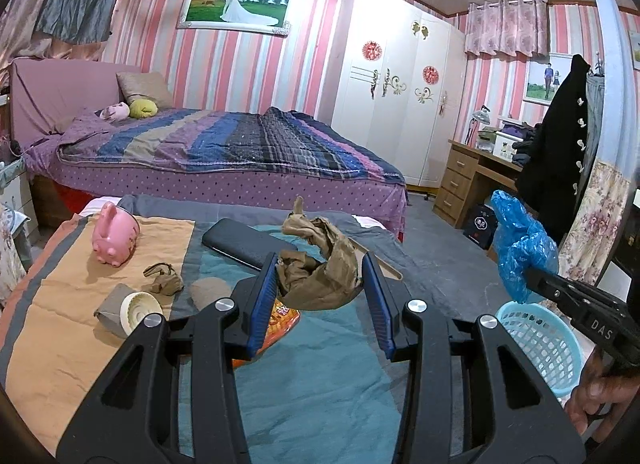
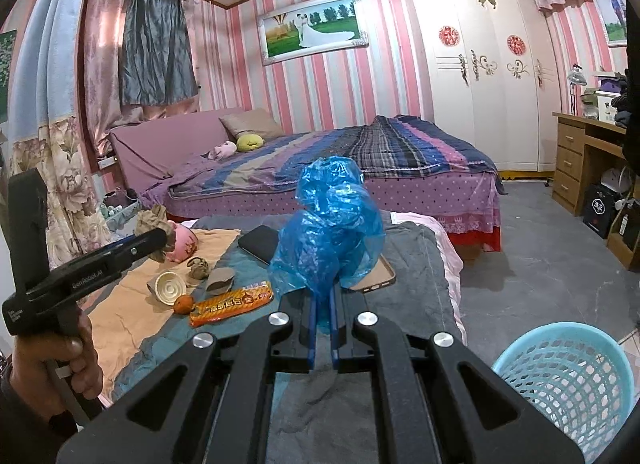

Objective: Collect trash
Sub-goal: 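Lift the brown paper and blue bag and carry both to the wastebasket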

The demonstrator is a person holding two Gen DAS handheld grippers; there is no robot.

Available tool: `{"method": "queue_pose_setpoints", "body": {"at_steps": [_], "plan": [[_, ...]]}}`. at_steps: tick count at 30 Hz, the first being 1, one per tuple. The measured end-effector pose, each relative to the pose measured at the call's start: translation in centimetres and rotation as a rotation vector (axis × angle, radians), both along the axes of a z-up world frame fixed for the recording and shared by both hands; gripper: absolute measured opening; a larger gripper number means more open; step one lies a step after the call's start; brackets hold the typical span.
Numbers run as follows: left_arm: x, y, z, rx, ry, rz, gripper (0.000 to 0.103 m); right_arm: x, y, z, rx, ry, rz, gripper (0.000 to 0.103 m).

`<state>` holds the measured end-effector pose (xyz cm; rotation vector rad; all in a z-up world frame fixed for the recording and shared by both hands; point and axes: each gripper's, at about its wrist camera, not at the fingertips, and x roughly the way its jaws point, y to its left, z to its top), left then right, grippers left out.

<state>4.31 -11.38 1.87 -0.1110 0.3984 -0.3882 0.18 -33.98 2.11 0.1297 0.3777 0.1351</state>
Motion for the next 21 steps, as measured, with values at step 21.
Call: {"method": "queue_pose_setpoints", "body": {"at_steps": [21], "plan": [[0.12,-0.18,-0.08,0.002,0.006,0.003,0.041,-0.10,-0.37,-0.15,-0.004,-0.002,0.002,0.005]]}}
